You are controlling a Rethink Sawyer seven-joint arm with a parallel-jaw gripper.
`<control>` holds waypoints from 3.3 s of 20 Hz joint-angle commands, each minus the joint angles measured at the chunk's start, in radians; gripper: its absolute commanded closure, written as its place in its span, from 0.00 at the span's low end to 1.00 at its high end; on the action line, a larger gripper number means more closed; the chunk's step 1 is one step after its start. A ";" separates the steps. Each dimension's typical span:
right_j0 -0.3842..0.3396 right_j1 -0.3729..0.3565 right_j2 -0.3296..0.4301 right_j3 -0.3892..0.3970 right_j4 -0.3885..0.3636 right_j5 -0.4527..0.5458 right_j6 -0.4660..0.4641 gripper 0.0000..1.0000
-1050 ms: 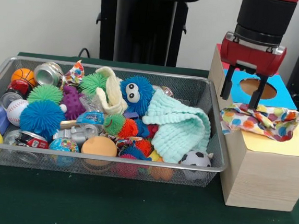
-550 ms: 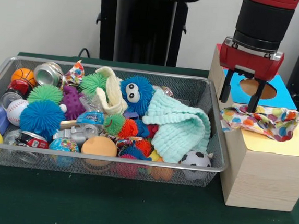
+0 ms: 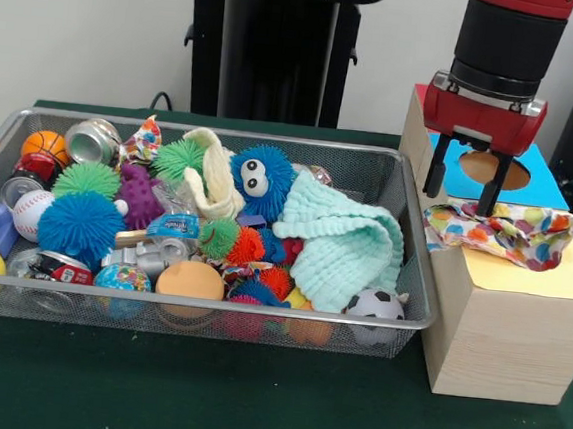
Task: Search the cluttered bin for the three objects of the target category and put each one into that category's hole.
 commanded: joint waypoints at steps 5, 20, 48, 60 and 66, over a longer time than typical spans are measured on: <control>0.014 0.038 0.031 -0.057 -0.021 -0.005 0.117 0.00; 0.055 0.059 -0.030 -0.134 -0.022 0.082 0.122 0.00; 0.041 0.056 -0.021 -0.149 -0.023 0.103 0.093 0.00; 0.028 0.052 -0.010 -0.153 -0.026 0.106 0.073 0.00; 0.022 0.030 -0.011 -0.153 -0.028 0.134 0.061 0.00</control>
